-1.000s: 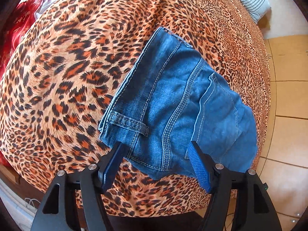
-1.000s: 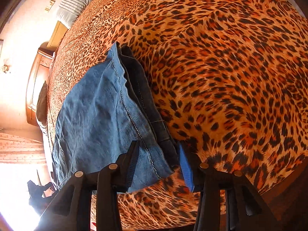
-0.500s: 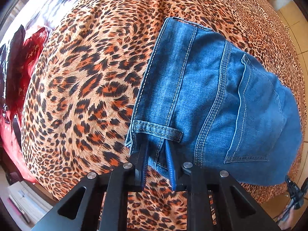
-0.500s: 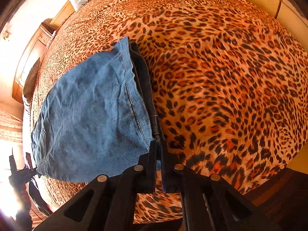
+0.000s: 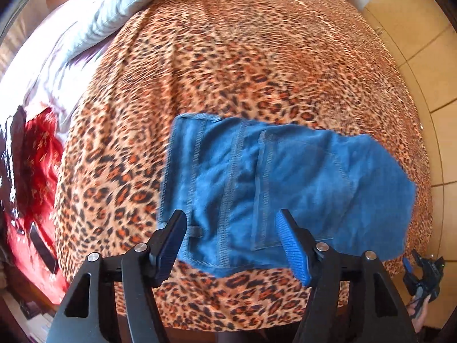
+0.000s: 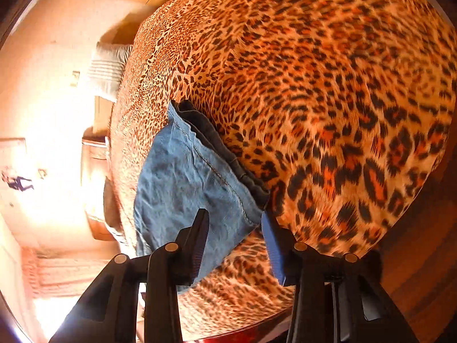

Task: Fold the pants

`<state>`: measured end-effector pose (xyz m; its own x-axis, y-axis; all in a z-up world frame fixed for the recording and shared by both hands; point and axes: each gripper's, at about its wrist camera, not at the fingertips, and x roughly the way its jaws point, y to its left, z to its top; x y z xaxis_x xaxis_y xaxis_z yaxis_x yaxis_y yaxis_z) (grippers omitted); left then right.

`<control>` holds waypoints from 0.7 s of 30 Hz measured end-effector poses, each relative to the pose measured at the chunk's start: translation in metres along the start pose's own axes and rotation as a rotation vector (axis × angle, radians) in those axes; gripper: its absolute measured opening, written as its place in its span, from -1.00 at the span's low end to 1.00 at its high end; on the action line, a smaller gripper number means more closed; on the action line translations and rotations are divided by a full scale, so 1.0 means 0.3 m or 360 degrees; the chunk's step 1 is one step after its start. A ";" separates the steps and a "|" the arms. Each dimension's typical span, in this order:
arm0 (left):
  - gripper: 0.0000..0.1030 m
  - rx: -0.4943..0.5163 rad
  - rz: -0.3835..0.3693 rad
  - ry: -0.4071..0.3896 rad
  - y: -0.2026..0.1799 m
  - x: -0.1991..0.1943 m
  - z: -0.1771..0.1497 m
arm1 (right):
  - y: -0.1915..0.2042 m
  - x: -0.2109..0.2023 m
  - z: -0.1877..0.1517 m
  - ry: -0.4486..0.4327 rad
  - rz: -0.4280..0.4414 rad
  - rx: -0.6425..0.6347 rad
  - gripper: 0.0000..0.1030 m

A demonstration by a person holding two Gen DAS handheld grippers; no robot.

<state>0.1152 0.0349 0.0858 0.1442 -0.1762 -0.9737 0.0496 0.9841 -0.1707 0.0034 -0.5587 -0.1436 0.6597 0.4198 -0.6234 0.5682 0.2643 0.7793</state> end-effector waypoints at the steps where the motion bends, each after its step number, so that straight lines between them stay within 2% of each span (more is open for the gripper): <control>1: 0.33 0.0048 -0.0027 0.0016 -0.030 -0.013 0.017 | -0.022 0.010 -0.010 -0.0004 0.0046 0.0062 -0.21; 3: 0.35 0.0176 -0.0061 0.0058 -0.158 0.010 0.072 | -0.070 0.037 -0.033 -0.0007 0.0122 0.0172 -0.21; 7: 0.41 0.0491 -0.0064 0.0122 -0.440 0.066 0.153 | -0.147 0.057 -0.103 0.0002 0.0161 0.0281 -0.21; 9: 0.47 0.0668 -0.0055 0.0147 -0.596 0.103 0.187 | -0.126 0.073 -0.118 -0.0033 0.0190 0.0312 -0.12; 12: 0.49 0.0901 -0.0043 0.0231 -0.837 0.192 0.241 | -0.132 0.093 -0.146 -0.0094 0.0243 0.0336 0.14; 13: 0.49 0.0966 -0.0047 0.0258 -0.910 0.221 0.256 | -0.112 0.099 -0.149 -0.0121 0.0276 0.0324 0.43; 14: 0.49 0.1038 -0.0050 0.0283 -0.991 0.249 0.268 | -0.094 0.106 -0.149 -0.0133 0.0305 0.0298 0.49; 16: 0.49 0.1183 -0.0057 0.0318 -1.141 0.317 0.297 | -0.056 0.095 -0.147 -0.0146 0.0384 0.0207 0.33; 17: 0.49 0.1256 -0.0062 0.0342 -1.217 0.354 0.310 | -0.037 0.101 -0.146 -0.0139 0.0363 0.0167 0.31; 19: 0.51 0.1385 -0.0067 0.0417 -1.358 0.439 0.326 | -0.032 0.100 -0.153 -0.0163 0.0241 0.0202 0.28; 21: 0.55 0.1495 -0.0078 0.0490 -1.456 0.509 0.331 | -0.054 0.099 -0.171 -0.0185 0.0309 0.0282 0.28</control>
<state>0.2137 -0.4241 0.0266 -0.1357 -0.0711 -0.9882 0.8316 0.5340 -0.1526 -0.0113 -0.5060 -0.1715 0.8109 0.3426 -0.4745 0.4958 0.0287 0.8680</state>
